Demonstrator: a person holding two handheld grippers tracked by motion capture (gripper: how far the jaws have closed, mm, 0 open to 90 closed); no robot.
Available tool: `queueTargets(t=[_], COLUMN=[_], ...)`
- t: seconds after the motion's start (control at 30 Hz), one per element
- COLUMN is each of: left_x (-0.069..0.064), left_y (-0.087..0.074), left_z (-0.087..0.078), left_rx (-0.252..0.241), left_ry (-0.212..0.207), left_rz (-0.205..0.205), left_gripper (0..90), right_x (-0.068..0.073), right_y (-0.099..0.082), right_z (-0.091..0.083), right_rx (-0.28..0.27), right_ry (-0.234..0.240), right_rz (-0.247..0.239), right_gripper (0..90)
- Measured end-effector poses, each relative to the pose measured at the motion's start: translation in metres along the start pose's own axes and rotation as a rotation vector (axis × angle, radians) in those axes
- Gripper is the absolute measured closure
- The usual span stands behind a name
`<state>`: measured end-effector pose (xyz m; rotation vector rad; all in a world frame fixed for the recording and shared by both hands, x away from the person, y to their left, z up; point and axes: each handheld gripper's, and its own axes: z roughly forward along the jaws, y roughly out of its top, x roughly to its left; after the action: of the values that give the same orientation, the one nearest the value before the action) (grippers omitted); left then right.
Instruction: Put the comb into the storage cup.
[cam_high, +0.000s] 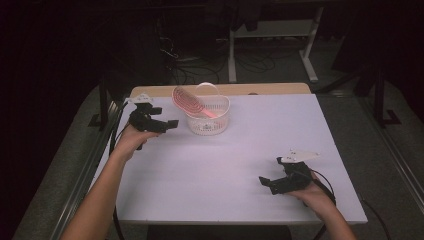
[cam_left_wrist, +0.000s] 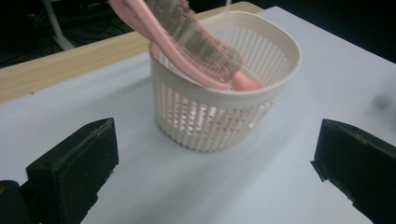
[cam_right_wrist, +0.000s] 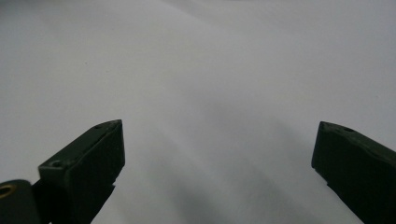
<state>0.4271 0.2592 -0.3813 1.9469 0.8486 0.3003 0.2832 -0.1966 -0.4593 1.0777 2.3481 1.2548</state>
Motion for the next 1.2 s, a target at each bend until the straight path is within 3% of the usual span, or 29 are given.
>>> queueTargets(t=[0.43,1.2], left_x=[-0.032,-0.058], left_y=[-0.024,-0.078], left_z=[-0.007,-0.032], left_rx=[0.03,0.014], left_ry=[-0.072,-0.077], left_rz=[0.051,0.078], left_gripper=[0.0,0.4], right_x=[-0.001,0.001], right_y=[0.0,0.001], right_z=[-0.001,-0.001], right_rx=[-0.007,-0.005], right_ry=[0.001,0.002], right_rz=[-0.011,-0.024], right_gripper=[1.6,1.6])
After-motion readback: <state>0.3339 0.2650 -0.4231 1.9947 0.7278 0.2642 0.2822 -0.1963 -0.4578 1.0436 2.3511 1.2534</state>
